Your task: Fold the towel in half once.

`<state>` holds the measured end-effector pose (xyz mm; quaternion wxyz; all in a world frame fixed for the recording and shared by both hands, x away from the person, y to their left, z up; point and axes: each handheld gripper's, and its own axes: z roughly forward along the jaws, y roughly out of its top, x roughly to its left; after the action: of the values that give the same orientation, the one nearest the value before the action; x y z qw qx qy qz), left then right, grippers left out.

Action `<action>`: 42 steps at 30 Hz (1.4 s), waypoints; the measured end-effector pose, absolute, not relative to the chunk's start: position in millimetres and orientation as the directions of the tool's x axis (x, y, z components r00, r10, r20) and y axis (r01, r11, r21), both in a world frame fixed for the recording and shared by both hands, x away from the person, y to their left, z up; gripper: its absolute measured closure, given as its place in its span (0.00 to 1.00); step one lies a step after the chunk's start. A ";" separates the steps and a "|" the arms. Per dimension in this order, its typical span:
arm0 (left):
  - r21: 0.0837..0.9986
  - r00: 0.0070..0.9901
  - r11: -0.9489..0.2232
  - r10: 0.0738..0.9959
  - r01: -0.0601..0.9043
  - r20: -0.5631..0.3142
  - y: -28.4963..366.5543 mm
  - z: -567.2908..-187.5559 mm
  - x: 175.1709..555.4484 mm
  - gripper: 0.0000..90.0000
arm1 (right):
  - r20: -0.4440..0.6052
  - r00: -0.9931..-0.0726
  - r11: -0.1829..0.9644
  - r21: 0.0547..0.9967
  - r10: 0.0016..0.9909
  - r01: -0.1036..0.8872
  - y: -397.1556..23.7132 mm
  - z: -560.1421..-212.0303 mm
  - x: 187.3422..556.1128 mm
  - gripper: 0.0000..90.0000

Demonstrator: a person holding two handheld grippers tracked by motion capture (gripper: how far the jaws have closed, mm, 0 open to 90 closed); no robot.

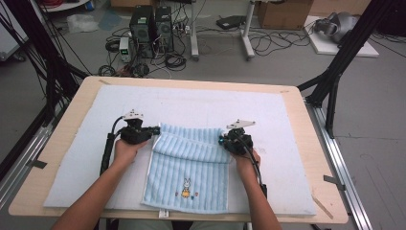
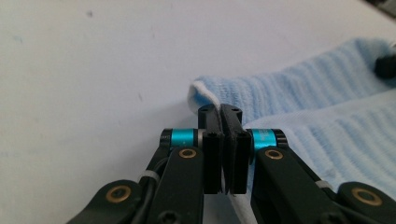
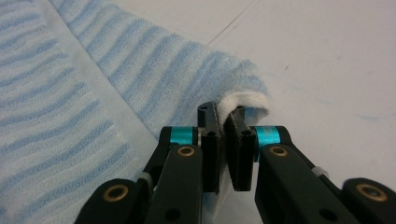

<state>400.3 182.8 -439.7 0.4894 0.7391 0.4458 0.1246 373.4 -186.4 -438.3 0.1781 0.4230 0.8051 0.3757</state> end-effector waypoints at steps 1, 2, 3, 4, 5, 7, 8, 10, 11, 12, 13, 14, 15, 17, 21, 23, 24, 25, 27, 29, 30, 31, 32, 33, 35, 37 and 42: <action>0.850 0.573 -0.113 0.783 0.515 -0.243 182.3 -439.1 403.0 0.97 | 0.032 -0.576 0.353 0.762 0.817 0.543 -186.8 -437.3 376.4 0.95; 0.861 0.579 -0.111 0.781 0.495 -0.232 182.1 -438.8 405.6 0.97 | 0.025 -0.569 0.349 0.767 0.822 0.538 -186.8 -435.9 379.2 0.95; 0.858 0.579 -0.122 0.784 0.499 -0.226 181.5 -437.7 409.1 0.97 | 0.010 -0.568 0.353 0.774 0.823 0.525 -187.0 -434.3 382.1 0.95; 0.859 0.574 -0.115 0.787 0.498 -0.227 180.8 -437.2 411.7 0.97 | 0.003 -0.562 0.349 0.781 0.827 0.517 -186.9 -432.4 384.5 0.95; 0.864 0.573 -0.110 0.787 0.492 -0.226 180.6 -436.6 414.0 0.97 | 0.001 -0.559 0.345 0.785 0.829 0.514 -186.9 -430.6 387.4 0.95; 0.872 0.572 -0.106 0.791 0.478 -0.217 179.5 -434.9 418.2 0.97 | -0.012 -0.555 0.351 0.785 0.832 0.510 -186.7 -427.5 393.0 0.95; 0.885 0.575 -0.103 0.792 0.455 -0.204 179.3 -434.6 419.5 0.97 | -0.023 -0.554 0.357 0.786 0.832 0.504 -186.1 -425.2 397.5 0.95; 0.879 0.579 -0.115 0.790 0.462 -0.201 179.4 -432.6 425.0 0.97 | -0.047 -0.549 0.367 0.791 0.835 0.490 -185.8 -421.6 404.6 0.95; 0.881 0.581 -0.122 0.791 0.457 -0.191 178.8 -431.1 427.7 0.97 | -0.049 -0.545 0.366 0.790 0.837 0.491 -185.3 -419.6 408.5 0.95; 0.883 0.577 -0.118 0.795 0.454 -0.191 178.0 -429.1 430.4 0.97 | -0.061 -0.542 0.369 0.795 0.838 0.482 -184.8 -418.1 412.1 0.95; 0.884 0.573 -0.117 0.798 0.453 -0.188 176.9 -426.7 433.2 0.97 | -0.064 -0.540 0.370 0.794 0.839 0.481 -184.2 -416.8 415.9 0.95; 0.887 0.571 -0.113 0.800 0.447 -0.186 175.8 -424.9 435.9 0.97 | -0.069 -0.535 0.372 0.793 0.842 0.483 -184.0 -416.0 420.2 0.95; 0.887 0.572 -0.115 0.800 0.446 -0.184 174.5 -423.4 438.9 0.97 | -0.066 -0.529 0.366 0.794 0.846 0.486 -184.0 -415.3 424.2 0.95; 0.887 0.569 -0.122 0.803 0.446 -0.175 171.6 -422.1 444.2 0.97 | -0.062 -0.517 0.354 0.797 0.854 0.490 -184.8 -414.7 431.2 0.95; 0.889 0.565 -0.116 0.806 0.442 -0.176 168.9 -424.9 449.1 0.97 | -0.055 -0.499 0.341 0.794 0.865 0.503 -185.7 -415.5 440.9 0.95; 0.881 0.561 -0.129 0.810 0.456 -0.171 168.9 -428.5 450.7 0.96 | -0.049 -0.502 0.339 0.794 0.863 0.505 -185.4 -416.8 443.8 0.95; 0.876 0.555 -0.131 0.814 0.464 -0.172 169.1 -430.9 451.9 0.96 | -0.052 -0.502 0.344 0.789 0.863 0.509 -184.8 -417.4 444.6 0.95; 0.873 0.551 -0.131 0.816 0.470 -0.174 169.4 -432.4 452.6 0.96 | -0.057 -0.503 0.351 0.784 0.863 0.513 -183.9 -418.6 446.2 0.95; 0.866 0.543 -0.126 0.820 0.483 -0.183 169.8 -434.8 453.8 0.96 | -0.060 -0.498 0.351 0.780 0.865 0.517 -182.5 -421.0 447.9 0.95; 0.856 0.531 -0.138 0.829 0.498 -0.176 170.0 -436.0 453.9 0.94 | -0.055 -0.499 0.353 0.774 0.865 0.527 -181.3 -423.8 449.2 0.94; 0.852 0.521 -0.135 0.835 0.505 -0.177 170.7 -435.8 453.7 0.89 | -0.057 -0.496 0.354 0.771 0.866 0.529 -180.7 -424.6 449.2 0.91; 0.849 0.513 -0.126 0.838 0.513 -0.185 172.9 -434.8 453.8 0.81 | -0.055 -0.493 0.351 0.770 0.869 0.533 -181.1 -424.3 448.7 0.86; 0.848 0.506 -0.109 0.839 0.518 -0.201 175.2 -433.4 453.3 0.76 | -0.050 -0.490 0.344 0.774 0.870 0.532 -182.1 -423.1 448.0 0.80; 0.850 0.498 -0.098 0.842 0.517 -0.206 177.6 -431.3 453.0 0.72 | -0.038 -0.482 0.329 0.777 0.876 0.536 -183.6 -420.7 446.2 0.75; 0.865 0.507 -0.073 0.833 0.496 -0.221 181.5 -427.3 452.0 0.68 | -0.025 -0.481 0.313 0.789 0.877 0.529 -188.3 -414.9 442.5 0.71; 0.879 0.520 -0.070 0.827 0.472 -0.213 182.4 -424.7 451.4 0.68 | -0.011 -0.482 0.299 0.797 0.876 0.525 -191.8 -409.9 438.2 0.68; 0.887 0.550 -0.096 0.813 0.451 -0.192 172.8 -429.1 452.4 0.68 | 0.007 -0.503 0.289 0.811 0.865 0.508 -202.0 -402.8 423.9 0.63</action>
<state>452.4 172.8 -429.1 0.5087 0.7184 0.4398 0.1780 423.9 -202.0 -402.8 0.2246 0.4453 0.7709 0.3962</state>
